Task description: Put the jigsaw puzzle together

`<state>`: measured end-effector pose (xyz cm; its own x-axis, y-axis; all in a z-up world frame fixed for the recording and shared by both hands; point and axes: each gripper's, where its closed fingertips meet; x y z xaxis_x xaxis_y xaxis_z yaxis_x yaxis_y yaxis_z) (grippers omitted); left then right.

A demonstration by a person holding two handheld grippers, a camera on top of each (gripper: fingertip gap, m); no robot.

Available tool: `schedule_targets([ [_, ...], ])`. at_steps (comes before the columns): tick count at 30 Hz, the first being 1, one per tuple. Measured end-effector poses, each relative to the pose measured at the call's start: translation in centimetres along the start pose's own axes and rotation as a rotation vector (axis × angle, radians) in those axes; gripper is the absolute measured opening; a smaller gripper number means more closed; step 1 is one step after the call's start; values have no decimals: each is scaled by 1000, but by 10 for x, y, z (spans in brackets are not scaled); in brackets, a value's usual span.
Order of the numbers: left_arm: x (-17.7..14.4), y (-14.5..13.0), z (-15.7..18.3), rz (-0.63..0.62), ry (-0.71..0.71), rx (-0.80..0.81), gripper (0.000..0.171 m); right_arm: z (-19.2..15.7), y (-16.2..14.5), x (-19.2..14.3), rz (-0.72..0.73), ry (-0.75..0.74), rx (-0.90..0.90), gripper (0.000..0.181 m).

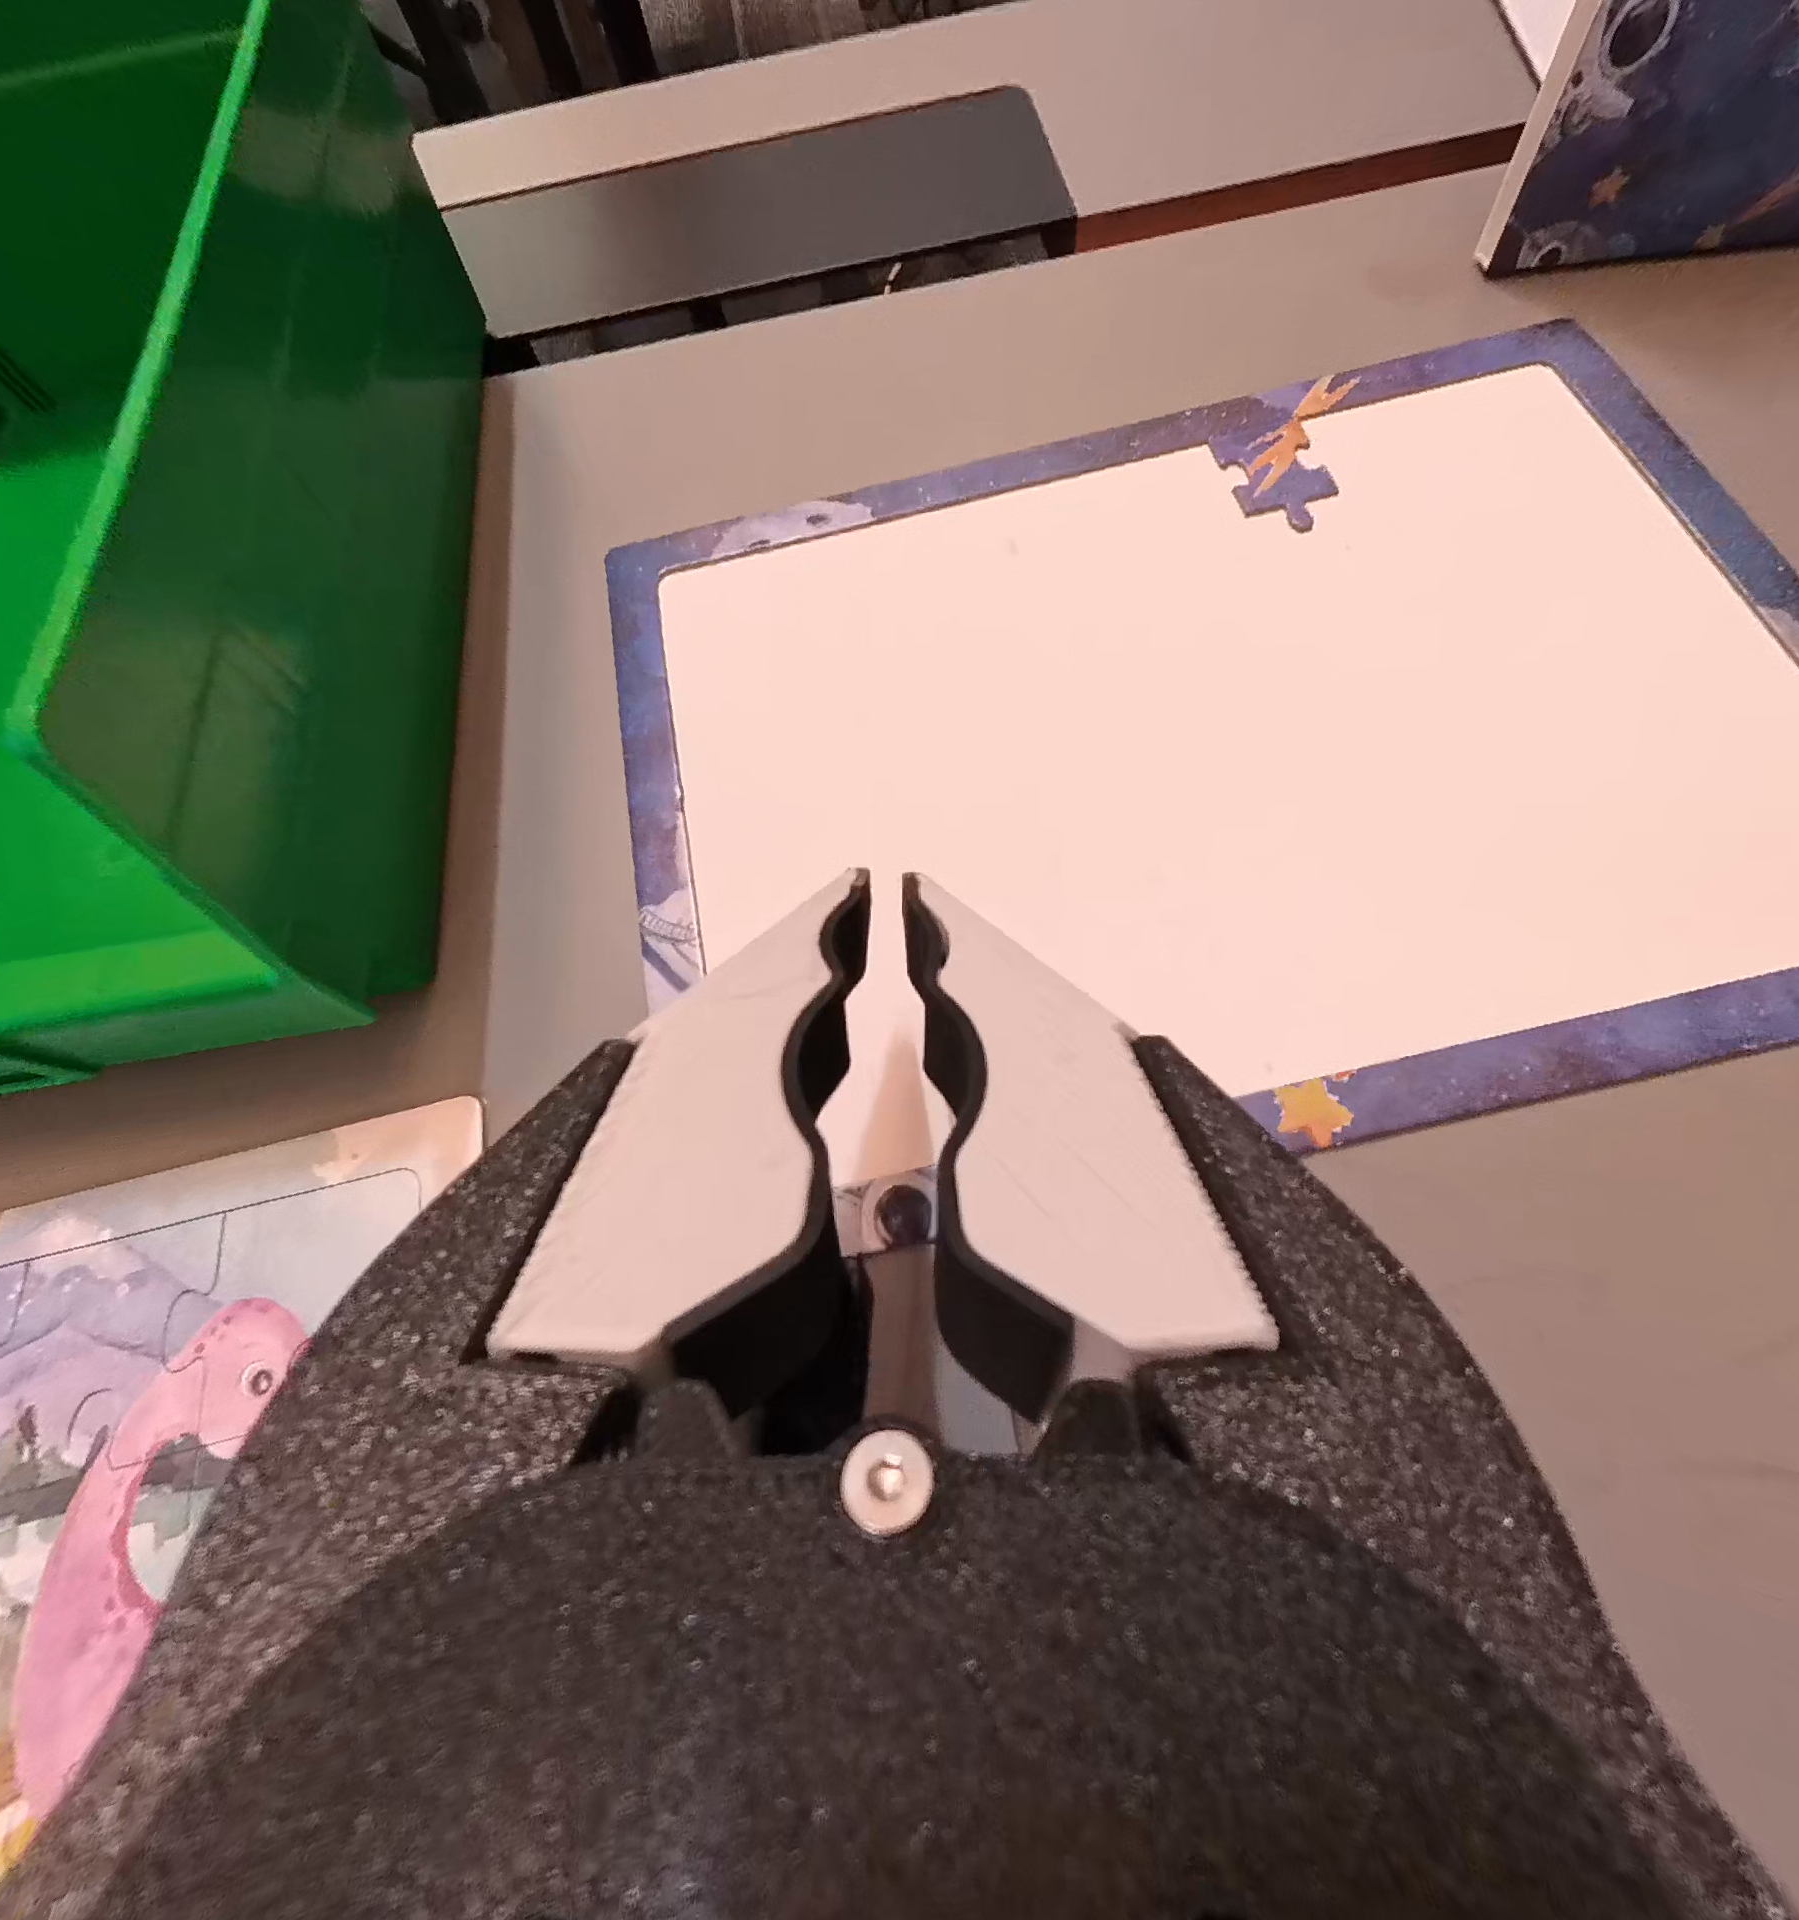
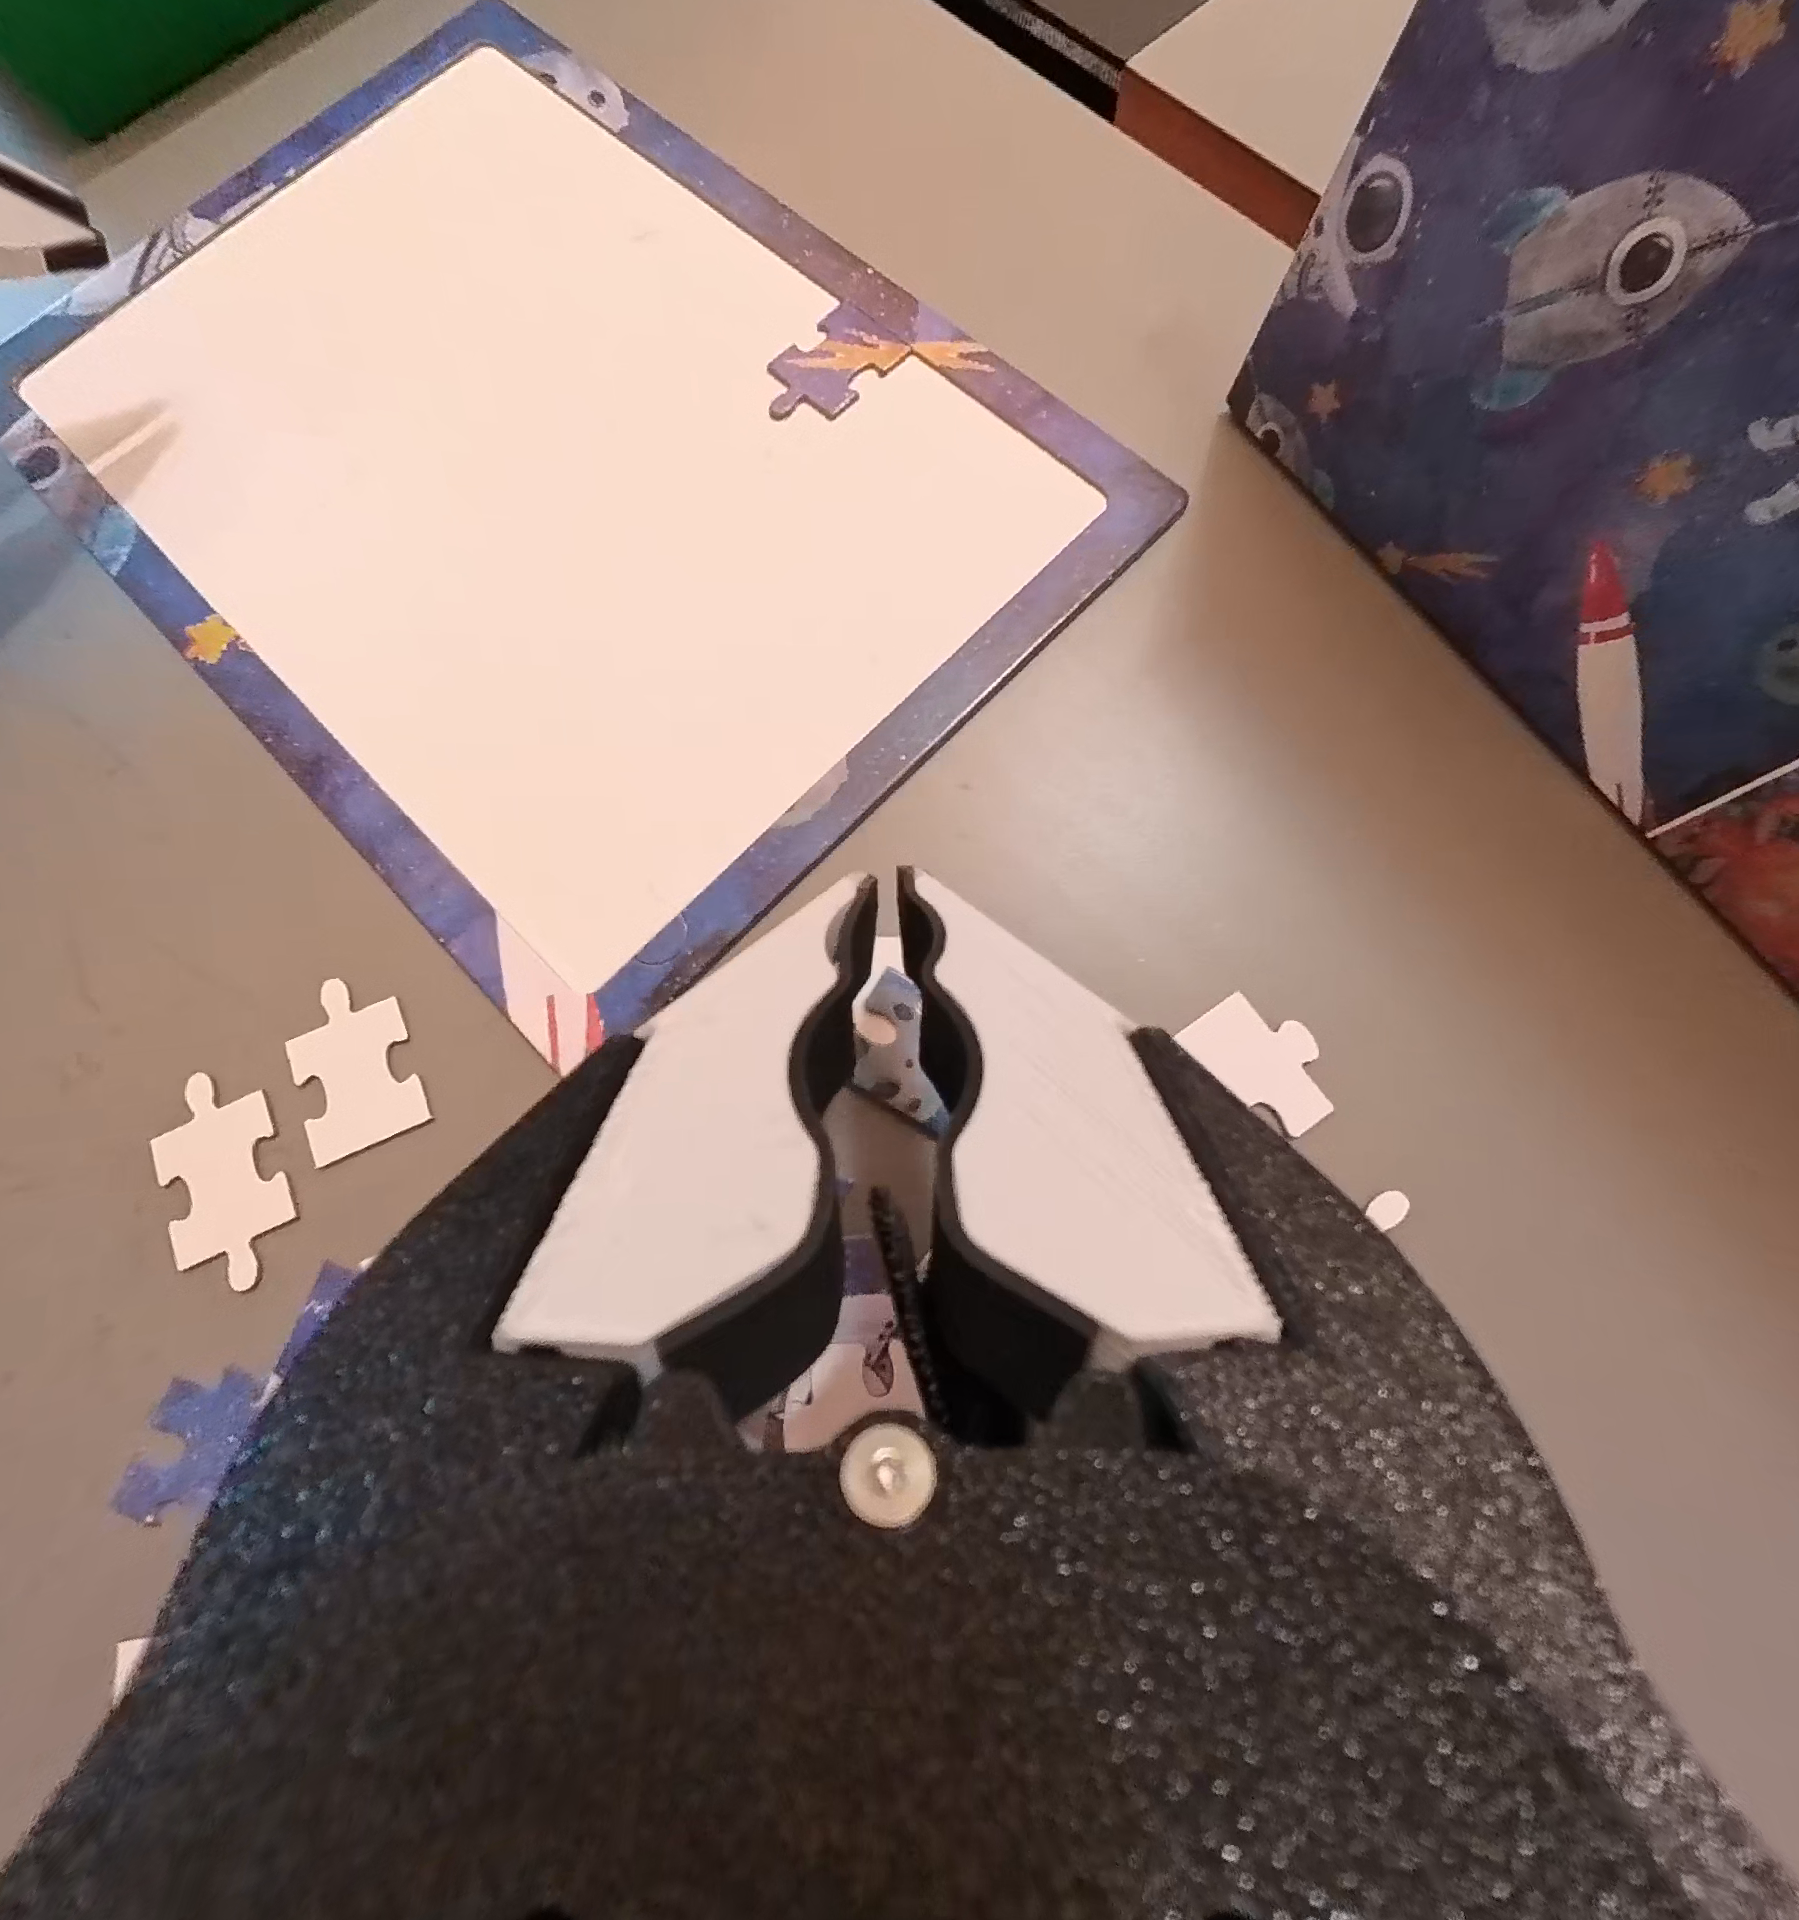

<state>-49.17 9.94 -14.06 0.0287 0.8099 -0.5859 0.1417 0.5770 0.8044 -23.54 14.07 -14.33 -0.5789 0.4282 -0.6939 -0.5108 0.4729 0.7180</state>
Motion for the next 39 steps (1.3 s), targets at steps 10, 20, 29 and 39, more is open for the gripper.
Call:
schedule_targets([
  [10,-5,22,35,91,-144,14,7,45,0,-30,14,-120,-13,11],
  [20,-14,26,38,96,-175,-10,7,88,-82,-136,-75,-293,48,19],
  [29,-21,35,43,128,-229,-63,7,14,-150,-133,-82,-187,118,20],
  [39,-16,28,24,108,-132,-48,7,41,-106,-121,150,-439,115,19],
])
Point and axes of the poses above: each gripper's, where its closed fingertips meet, x out along the fingers, y out of its top, z = x × y across the jaws, and after that the axes turned 1 degree about -z, right-handed
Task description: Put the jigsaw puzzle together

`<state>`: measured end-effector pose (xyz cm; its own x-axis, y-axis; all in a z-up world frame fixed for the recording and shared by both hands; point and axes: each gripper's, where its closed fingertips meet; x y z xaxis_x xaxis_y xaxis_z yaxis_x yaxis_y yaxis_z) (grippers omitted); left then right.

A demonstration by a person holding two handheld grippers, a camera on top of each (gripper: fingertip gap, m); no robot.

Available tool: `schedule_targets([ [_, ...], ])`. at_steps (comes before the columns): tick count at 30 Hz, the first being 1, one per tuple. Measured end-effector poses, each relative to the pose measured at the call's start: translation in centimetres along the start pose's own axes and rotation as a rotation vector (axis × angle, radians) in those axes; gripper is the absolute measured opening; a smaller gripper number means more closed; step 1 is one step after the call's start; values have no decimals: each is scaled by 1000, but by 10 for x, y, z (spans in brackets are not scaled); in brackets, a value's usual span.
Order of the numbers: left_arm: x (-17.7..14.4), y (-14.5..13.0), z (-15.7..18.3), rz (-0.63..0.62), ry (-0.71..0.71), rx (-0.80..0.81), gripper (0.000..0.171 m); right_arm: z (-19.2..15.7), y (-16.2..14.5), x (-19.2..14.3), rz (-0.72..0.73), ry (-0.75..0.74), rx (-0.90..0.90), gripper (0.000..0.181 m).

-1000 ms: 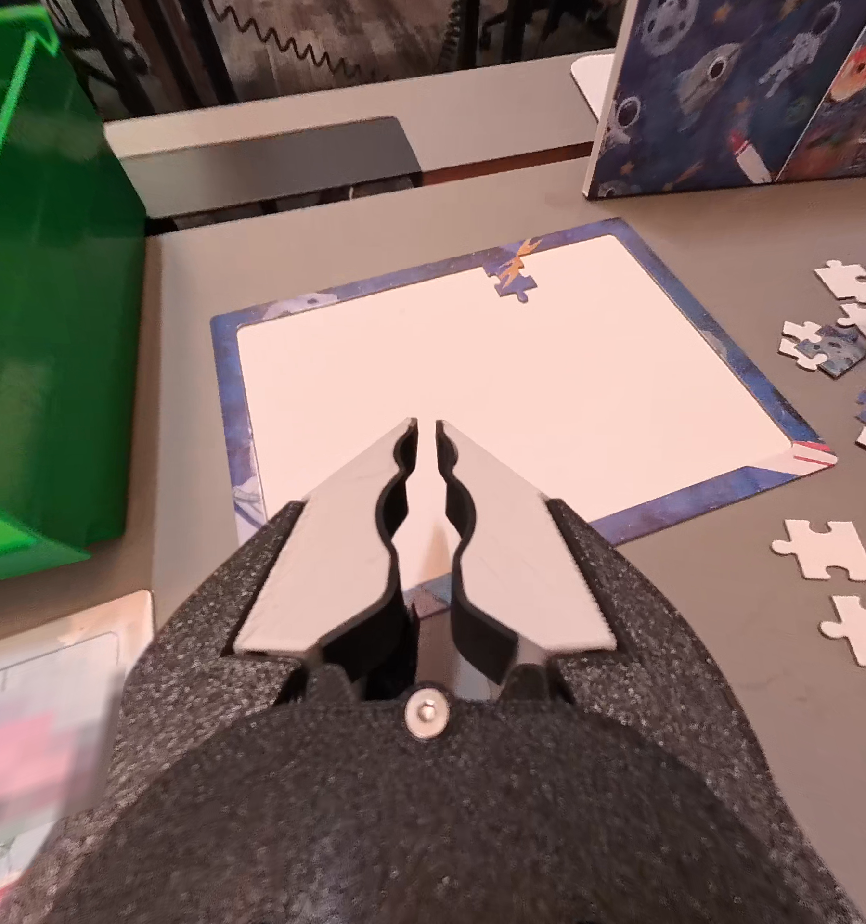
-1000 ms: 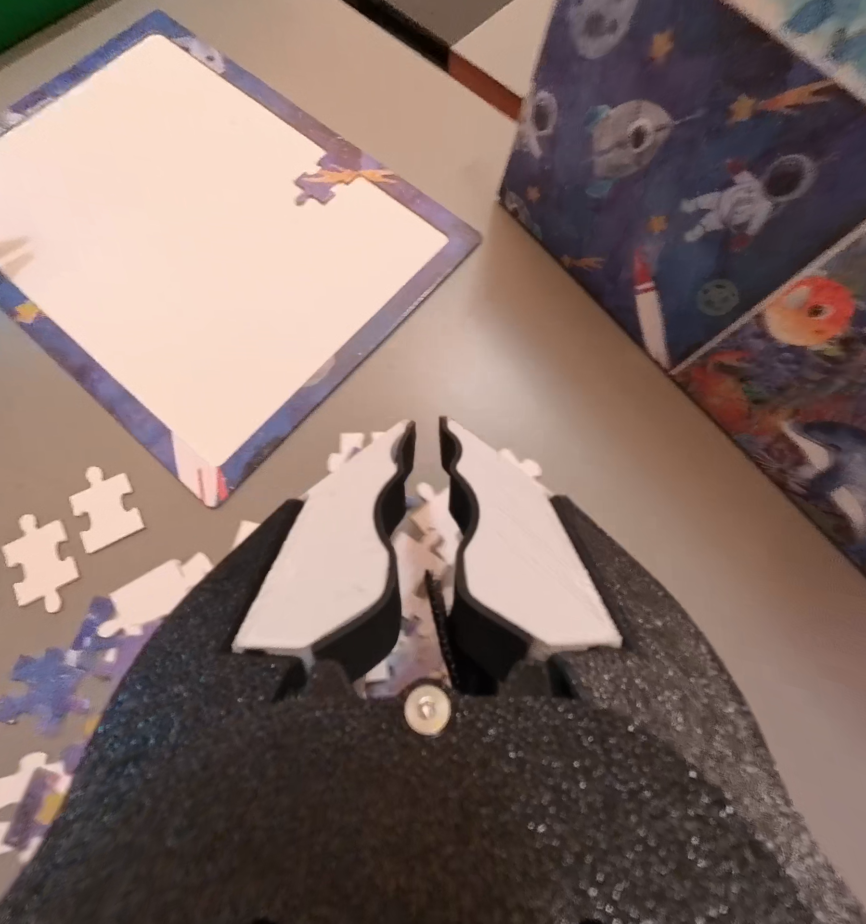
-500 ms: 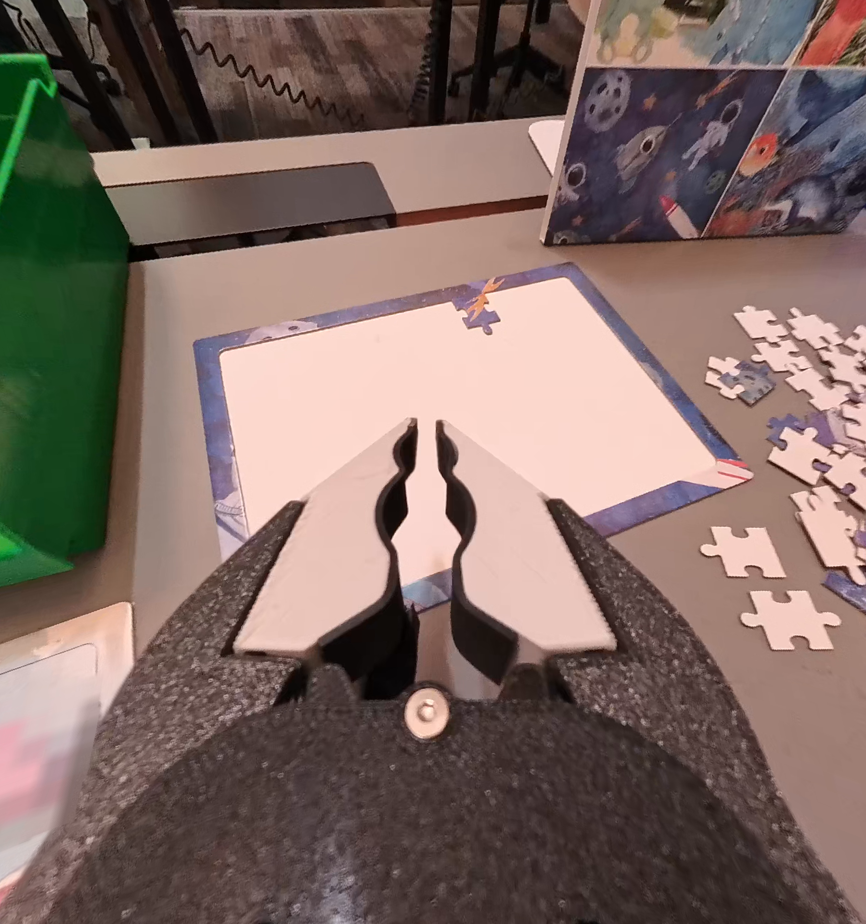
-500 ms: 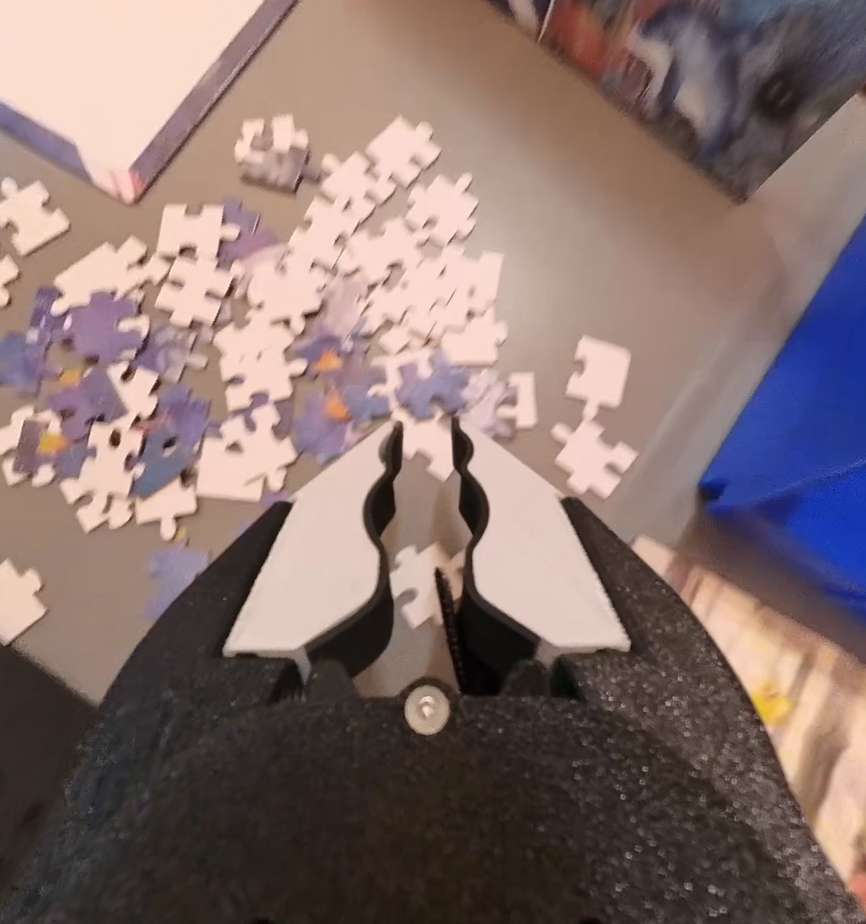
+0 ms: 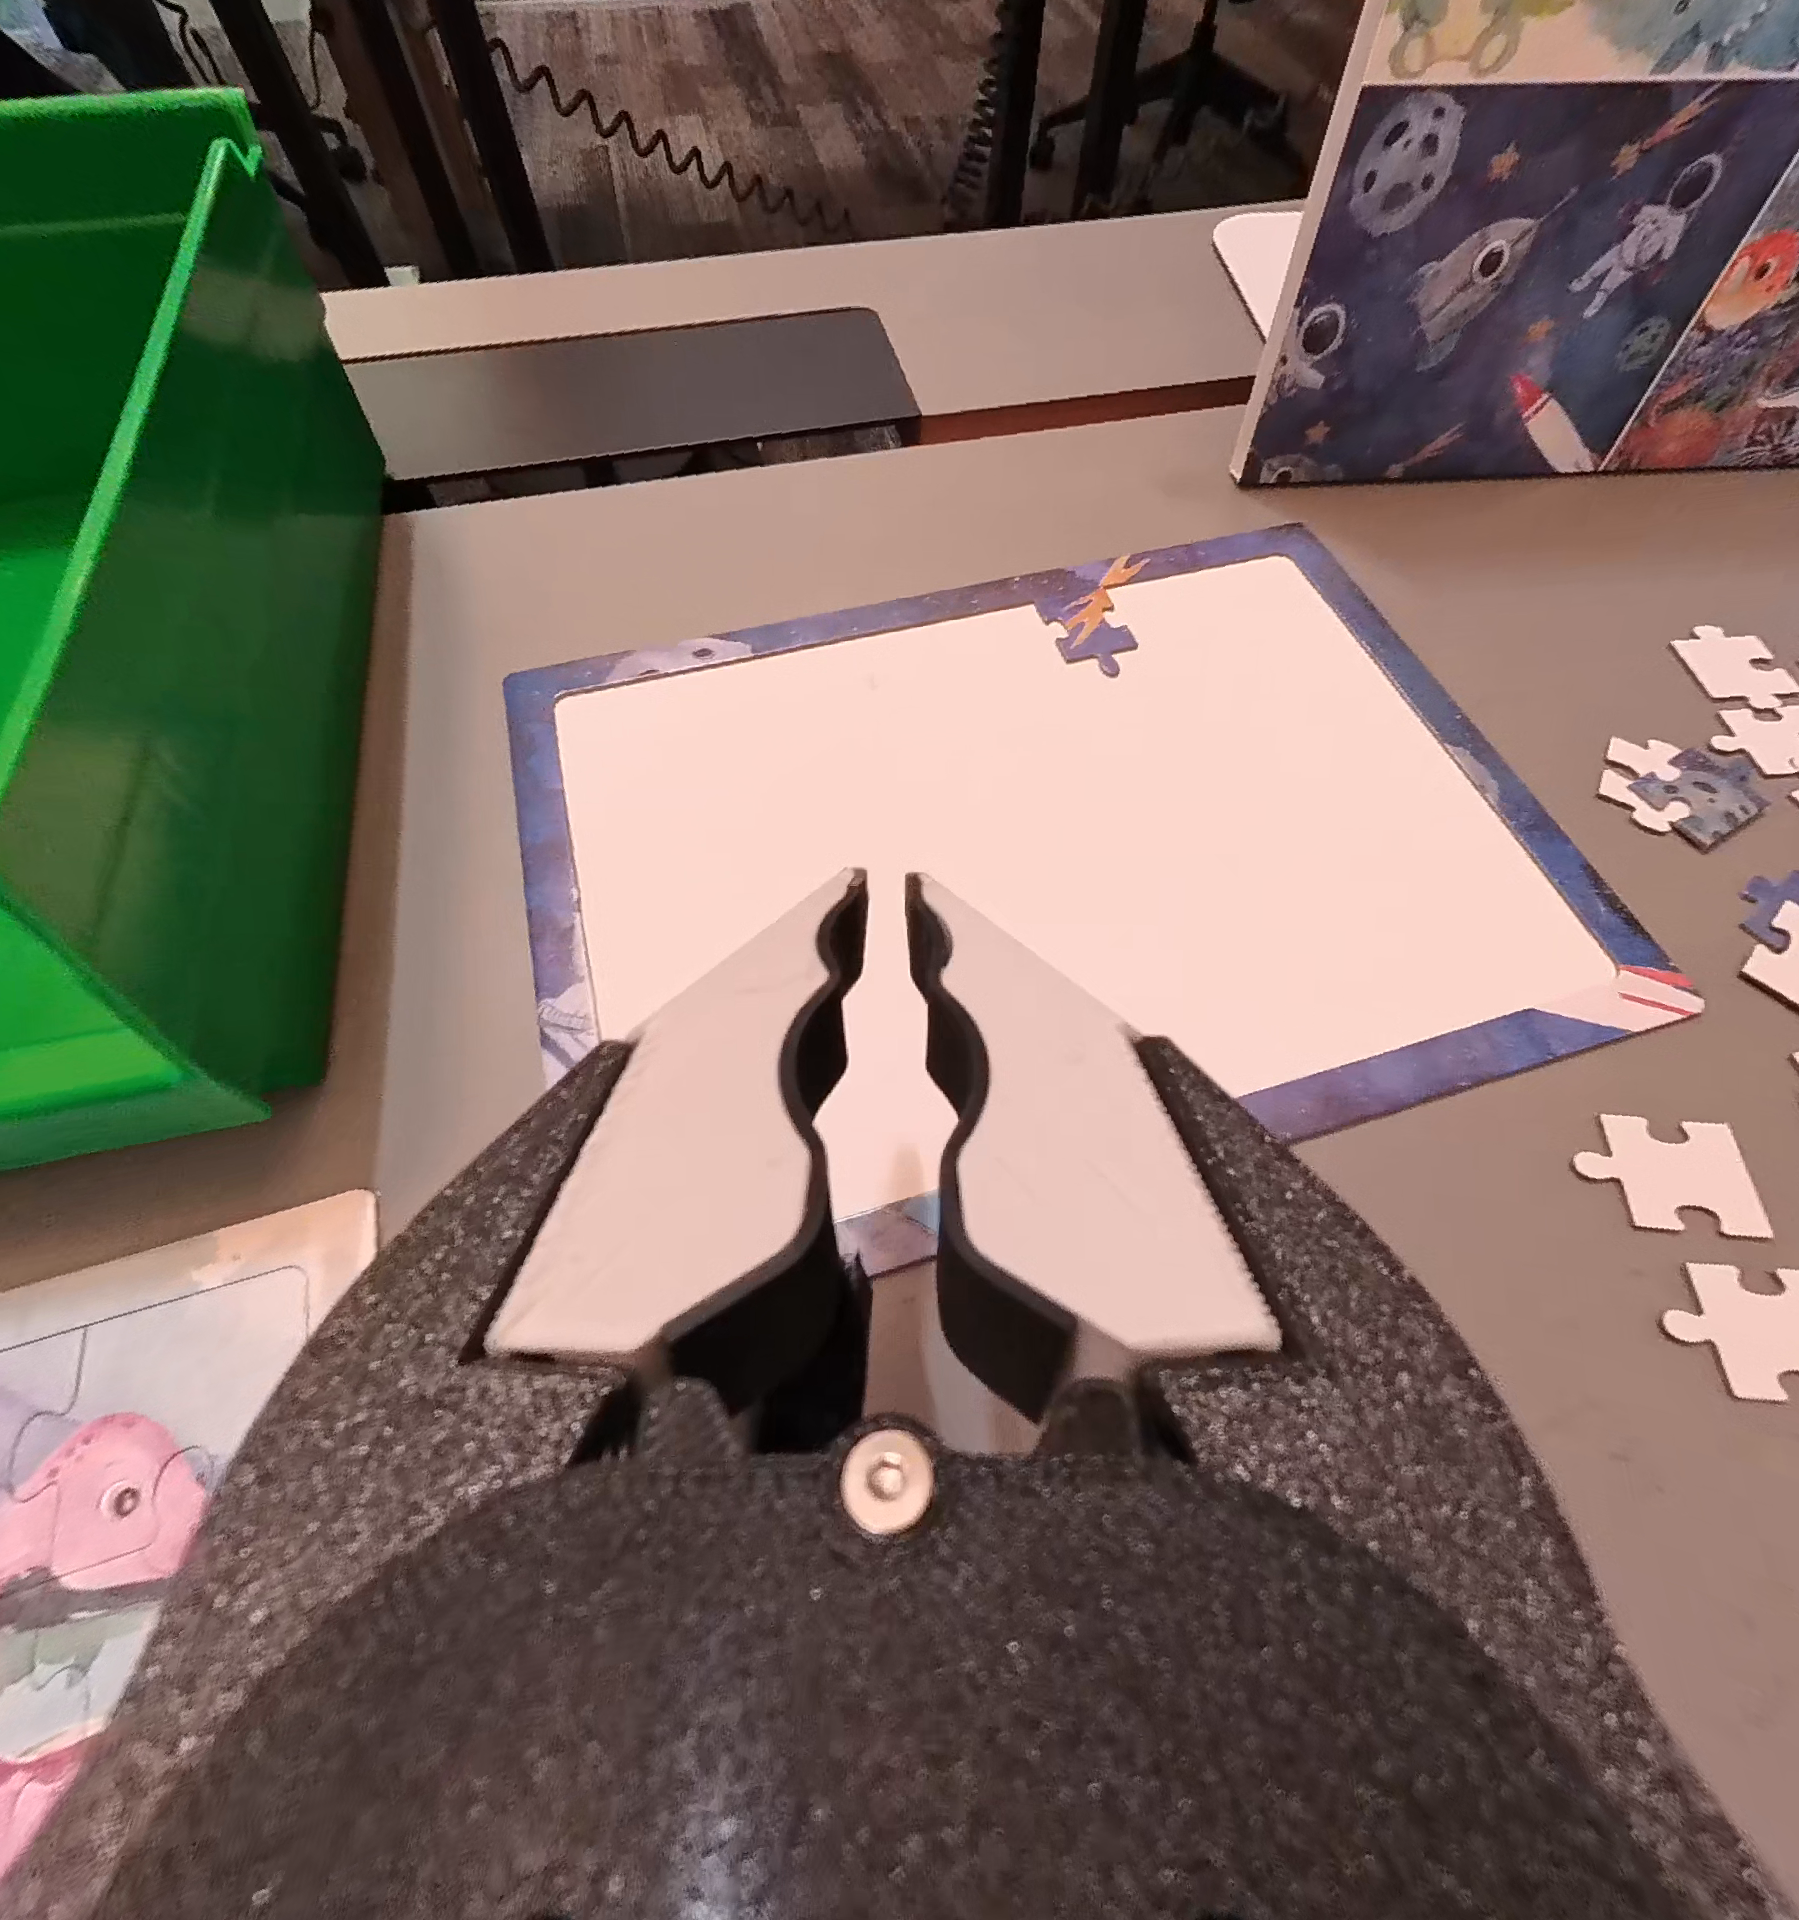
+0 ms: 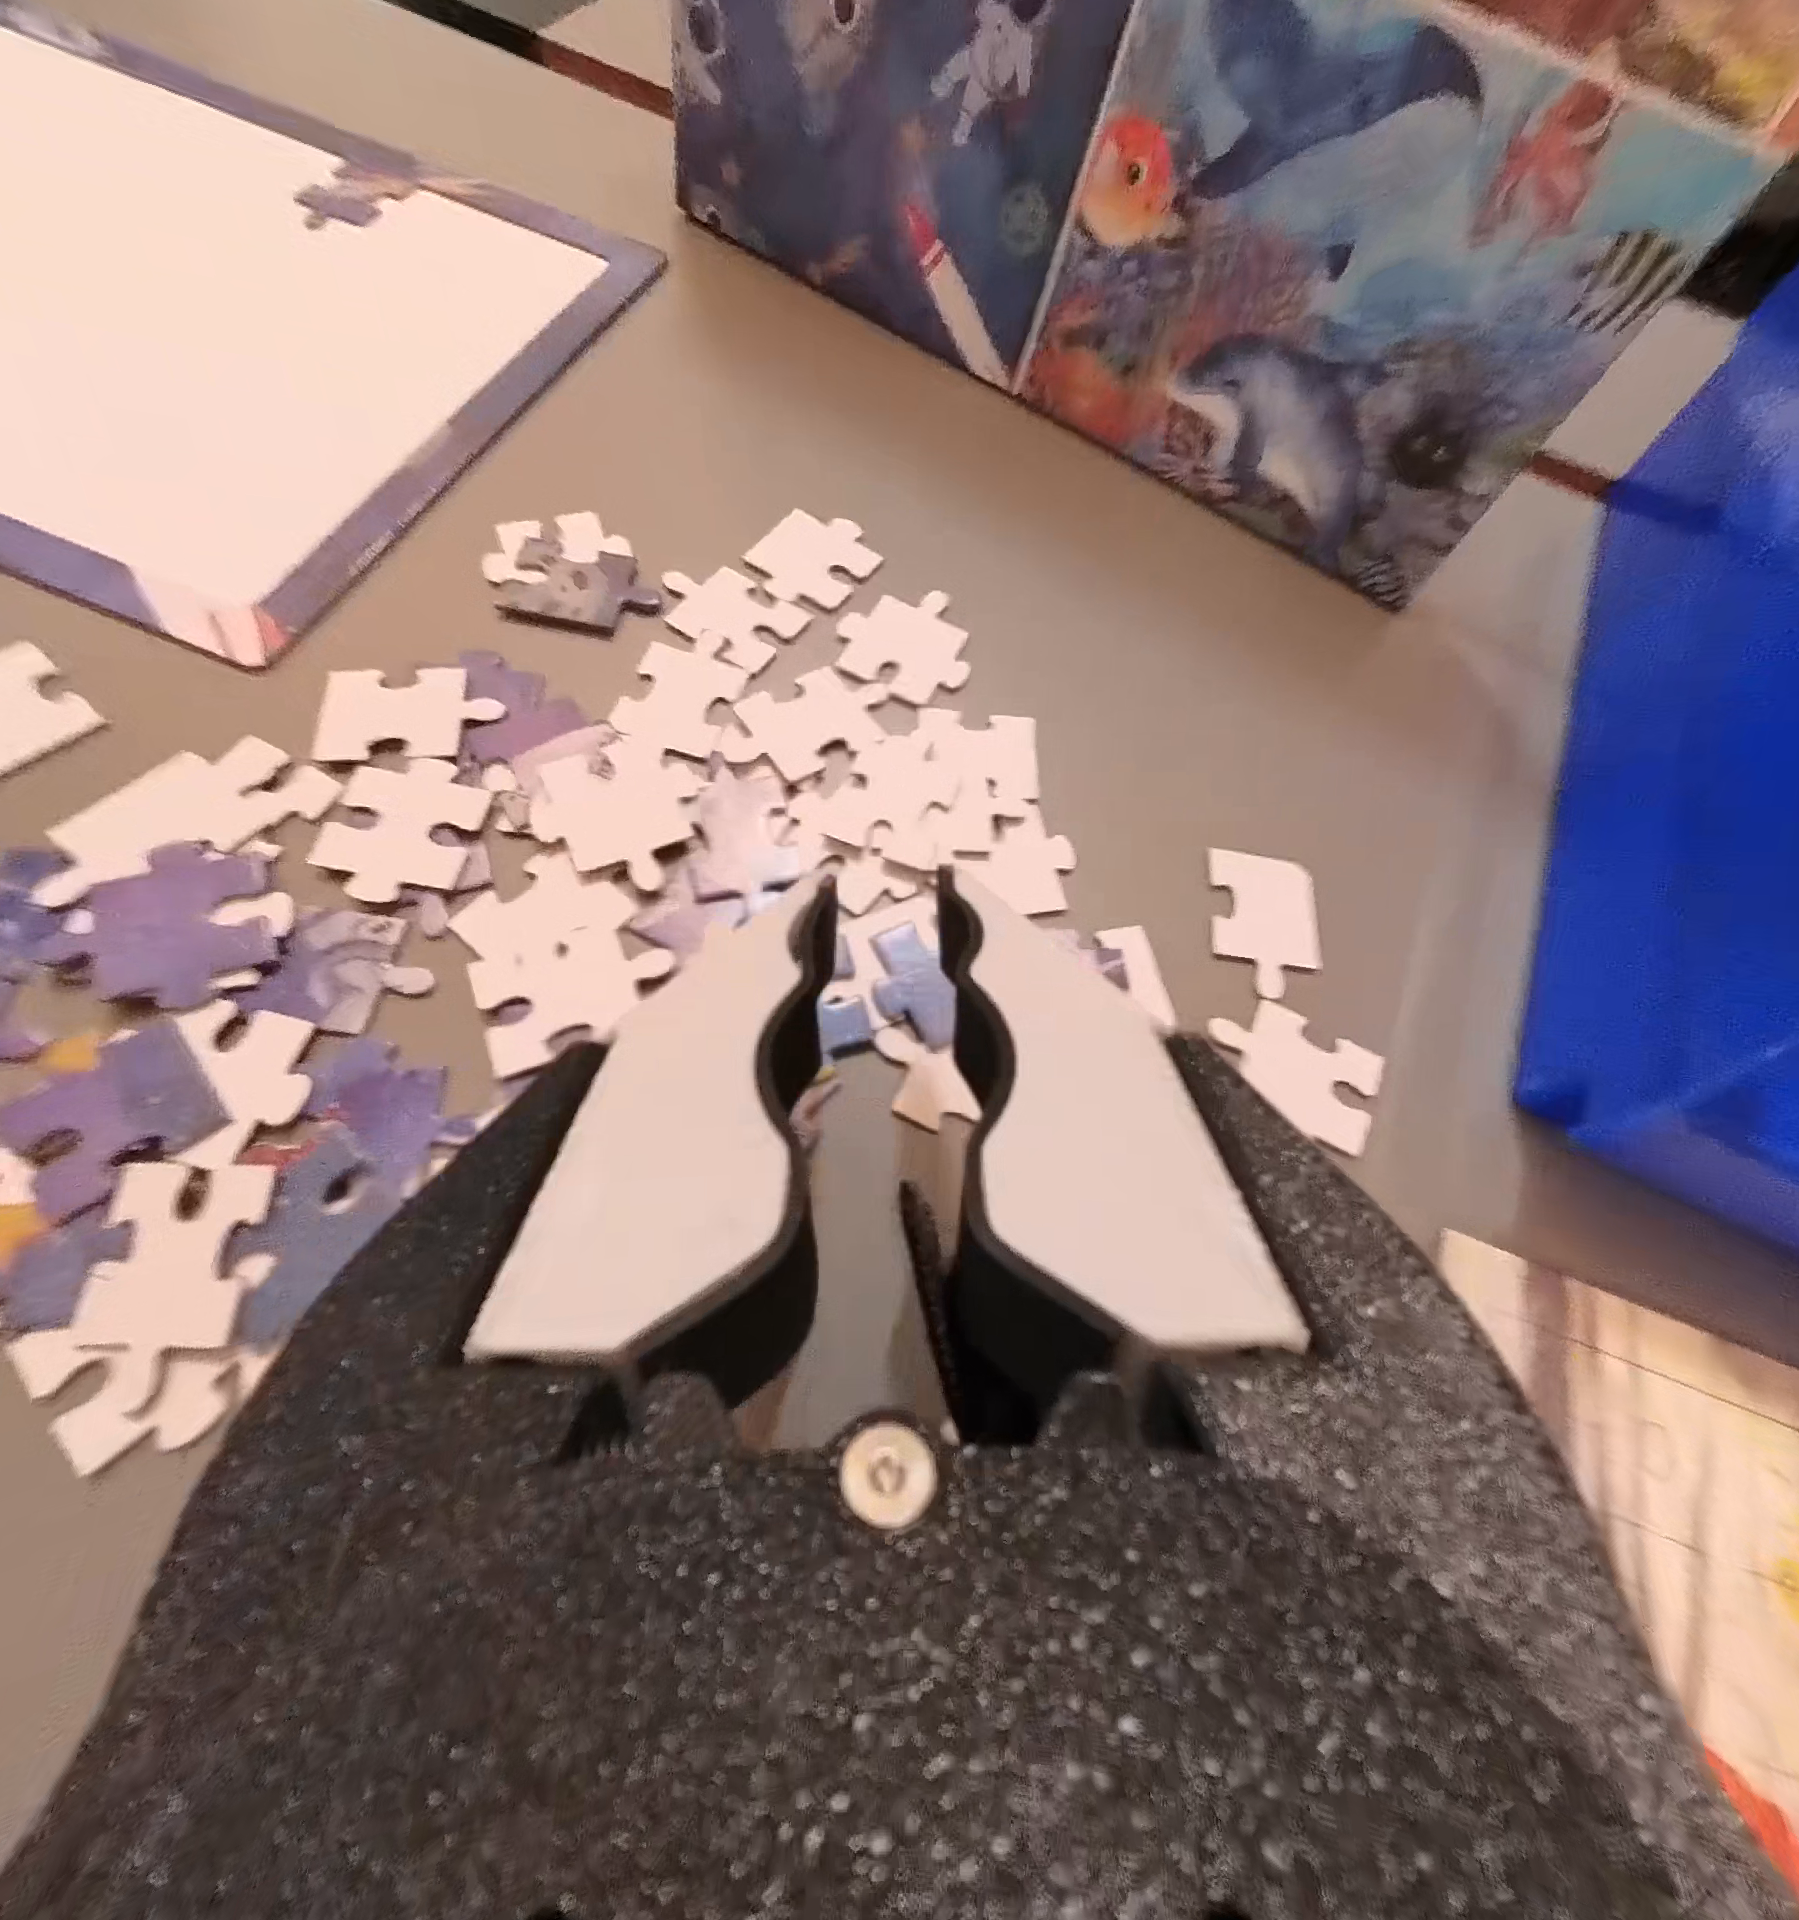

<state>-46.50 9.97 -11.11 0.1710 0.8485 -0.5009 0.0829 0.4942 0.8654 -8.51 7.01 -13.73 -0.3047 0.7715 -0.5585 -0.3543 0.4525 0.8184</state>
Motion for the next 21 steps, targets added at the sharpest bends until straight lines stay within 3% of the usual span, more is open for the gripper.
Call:
schedule_targets([
  [2,1,-2,-1,-12,15,16,7,2,-6,0,-17,-14,-16,17],
  [8,4,-4,2,-23,24,59,7,-21,-17,-7,-46,254,91,28],
  [11,4,-3,5,-21,9,54,7,-21,-38,2,-156,236,52,38],
  [14,3,-2,6,-18,2,51,7,-20,-38,5,-162,215,30,38],
  [19,3,-3,7,-22,-2,61,7,-16,-39,6,-162,225,86,29],
  [20,3,-3,8,-23,-2,63,7,-15,-39,5,-162,221,81,21],
  [21,3,-3,7,-23,-1,65,7,-15,-38,4,-156,216,64,0],
])
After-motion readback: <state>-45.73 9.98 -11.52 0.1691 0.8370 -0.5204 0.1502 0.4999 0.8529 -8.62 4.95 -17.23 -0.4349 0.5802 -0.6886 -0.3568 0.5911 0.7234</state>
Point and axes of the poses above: each gripper's, where its closed fingertips meet, x out along the fingers, y out of its top, z = x × y across the jaws, and after that the axes turned 1 degree about -z, right-handed
